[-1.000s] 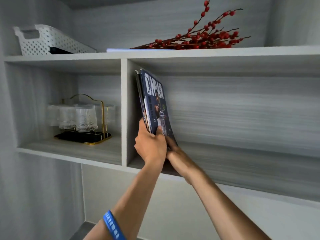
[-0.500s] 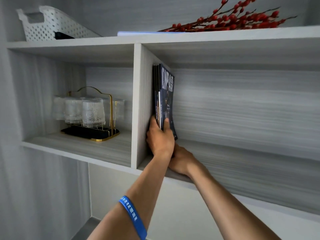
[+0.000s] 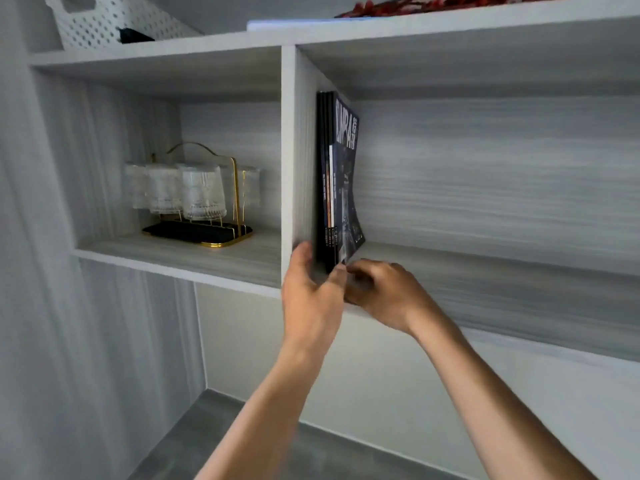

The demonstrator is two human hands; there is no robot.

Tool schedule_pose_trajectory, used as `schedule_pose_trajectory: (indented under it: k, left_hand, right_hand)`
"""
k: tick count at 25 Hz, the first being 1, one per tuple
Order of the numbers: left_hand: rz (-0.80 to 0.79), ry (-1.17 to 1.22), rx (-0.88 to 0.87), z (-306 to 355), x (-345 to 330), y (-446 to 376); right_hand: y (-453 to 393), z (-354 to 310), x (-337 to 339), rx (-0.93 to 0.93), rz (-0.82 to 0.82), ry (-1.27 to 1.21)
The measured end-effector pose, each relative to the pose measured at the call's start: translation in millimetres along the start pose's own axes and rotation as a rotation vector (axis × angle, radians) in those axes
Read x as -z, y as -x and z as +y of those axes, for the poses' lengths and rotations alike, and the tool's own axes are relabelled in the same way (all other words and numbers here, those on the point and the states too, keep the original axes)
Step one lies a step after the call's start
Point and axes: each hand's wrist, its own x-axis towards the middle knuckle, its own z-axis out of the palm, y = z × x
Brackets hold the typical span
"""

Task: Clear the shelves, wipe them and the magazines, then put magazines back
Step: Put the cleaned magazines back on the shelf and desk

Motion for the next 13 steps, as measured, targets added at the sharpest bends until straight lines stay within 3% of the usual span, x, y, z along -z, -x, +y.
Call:
schedule_pose_trajectory:
  k: [3, 5, 7, 10, 12, 13]
  left_hand:
    - [0.041, 0.032, -0.094, -38.0, 58.0, 80.6]
    - [0.048, -0.031, 0.082, -103.3, 95.8, 137.5]
    - [0.007, -0.182, 0.383, -186.1, 130.3, 200.9]
    - [-0.146, -0.574, 0.829, -289.2, 176.9, 305.3]
    - [-0.225, -0.796, 0.991, -325.1, 201.8, 357.4]
    - [-0.245, -0.865, 1.015, -337.3, 210.2, 375.0]
  right_hand:
    - [103.2, -4.7, -29.0, 0.240, 0.535, -0.131]
    - [185.3, 14.2, -85.5, 0.174, 0.552, -0.210]
    - [270.2, 47.1, -163.3, -0.085, 0.296, -0.272]
    - [397.5, 90.1, -262.2, -0.636, -0.212, -0.324]
    - [455.9, 101.2, -299.5, -0.926, -0.428, -0.294]
    - [469.1, 104.9, -311.6, -1.003, -0.452, -0.257]
